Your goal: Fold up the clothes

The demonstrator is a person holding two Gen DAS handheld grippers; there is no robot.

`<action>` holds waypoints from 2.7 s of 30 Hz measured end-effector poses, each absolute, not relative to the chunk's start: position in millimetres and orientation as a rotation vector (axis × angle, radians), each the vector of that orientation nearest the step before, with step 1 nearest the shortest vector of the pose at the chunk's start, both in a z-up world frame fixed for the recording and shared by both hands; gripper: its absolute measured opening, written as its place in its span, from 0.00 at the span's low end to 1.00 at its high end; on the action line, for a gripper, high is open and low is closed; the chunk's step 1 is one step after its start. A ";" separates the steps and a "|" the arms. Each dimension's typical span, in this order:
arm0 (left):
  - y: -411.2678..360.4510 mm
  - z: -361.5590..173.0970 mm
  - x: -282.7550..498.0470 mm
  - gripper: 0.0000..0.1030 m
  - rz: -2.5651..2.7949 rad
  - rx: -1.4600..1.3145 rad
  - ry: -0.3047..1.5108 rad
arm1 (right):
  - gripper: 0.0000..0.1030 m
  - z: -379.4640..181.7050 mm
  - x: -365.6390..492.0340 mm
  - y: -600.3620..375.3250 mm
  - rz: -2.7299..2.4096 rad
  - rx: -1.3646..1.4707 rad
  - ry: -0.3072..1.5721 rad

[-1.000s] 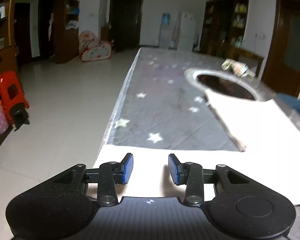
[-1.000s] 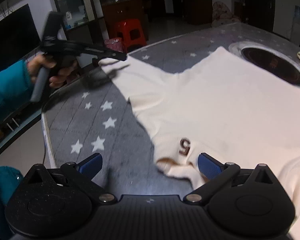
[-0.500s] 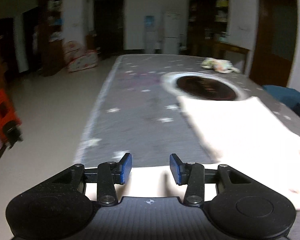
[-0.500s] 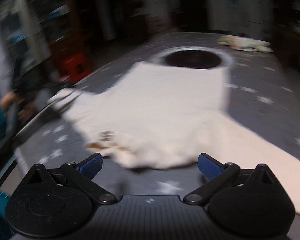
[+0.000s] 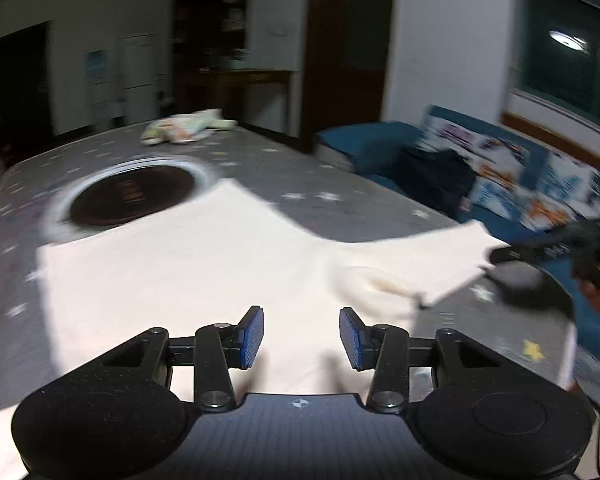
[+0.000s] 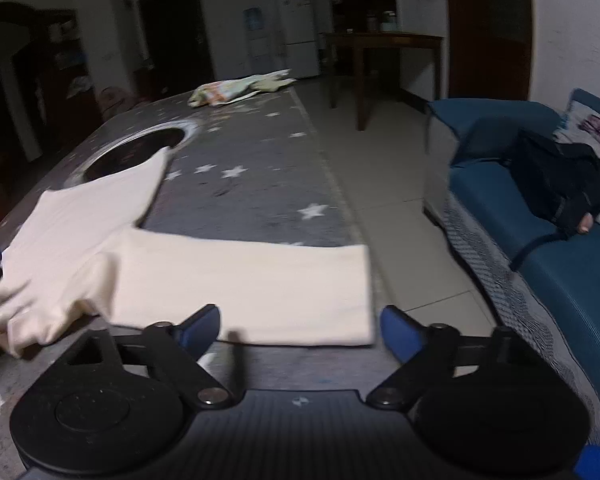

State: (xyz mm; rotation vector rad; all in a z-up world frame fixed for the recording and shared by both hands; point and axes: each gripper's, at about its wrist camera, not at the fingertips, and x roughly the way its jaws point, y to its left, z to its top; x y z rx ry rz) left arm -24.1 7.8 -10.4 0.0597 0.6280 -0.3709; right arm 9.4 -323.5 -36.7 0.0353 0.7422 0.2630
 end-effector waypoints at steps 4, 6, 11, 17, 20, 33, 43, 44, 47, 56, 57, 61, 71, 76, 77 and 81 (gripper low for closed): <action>-27.7 -19.8 -15.1 0.44 -0.439 0.119 0.635 | 0.64 -43.7 14.0 -328.7 0.247 0.025 0.746; -35.2 -25.7 -9.2 0.44 -0.462 0.120 0.644 | 0.52 -44.1 14.7 -327.1 0.249 0.004 0.735; -50.5 -36.0 -7.0 0.44 -0.505 0.134 0.667 | 0.14 -40.2 23.7 -326.1 0.233 -0.031 0.736; -61.9 -44.3 -16.9 0.42 -0.593 0.207 0.689 | 0.07 -24.8 42.8 -322.7 0.199 -0.096 0.661; -62.8 -44.7 -19.9 0.45 -0.620 0.222 0.687 | 0.07 -23.3 54.5 -320.8 0.183 -0.103 0.644; -79.1 -41.5 1.0 0.51 -0.665 0.184 0.685 | 0.07 -19.3 76.7 -313.4 0.185 -0.161 0.630; -53.2 -15.6 -26.8 0.57 -0.653 0.128 0.574 | 0.07 51.6 78.7 -271.7 0.301 -0.249 0.509; -43.7 -11.6 -31.4 0.57 -0.634 0.114 0.563 | 0.07 59.9 76.0 -263.5 0.323 -0.262 0.495; -9.9 -2.8 -45.4 0.58 -0.549 0.072 0.541 | 0.07 83.4 67.2 -236.8 0.395 -0.301 0.457; 89.0 4.7 -88.4 0.60 -0.276 -0.065 0.511 | 0.07 111.1 24.3 -122.8 0.699 -0.372 0.405; 96.4 3.0 -92.5 0.60 -0.256 -0.078 0.514 | 0.07 109.8 18.9 -109.4 0.735 -0.377 0.405; 109.7 -5.0 -101.1 0.60 -0.216 -0.102 0.538 | 0.07 90.9 2.2 -63.0 0.849 -0.381 0.445; 112.7 -8.5 -94.4 0.60 -0.212 -0.108 0.539 | 0.19 58.1 2.9 -49.2 0.906 -0.408 0.539; 96.1 -9.7 -76.2 0.60 -0.254 -0.094 0.540 | 0.19 25.7 28.4 -91.5 0.813 -0.372 0.680; 93.0 -11.9 -71.6 0.60 -0.258 -0.093 0.548 | 0.19 18.2 30.5 -98.2 0.803 -0.362 0.704; 84.2 -21.7 -54.9 0.59 -0.268 -0.090 0.590 | 0.19 -8.9 33.0 -123.3 0.772 -0.329 0.774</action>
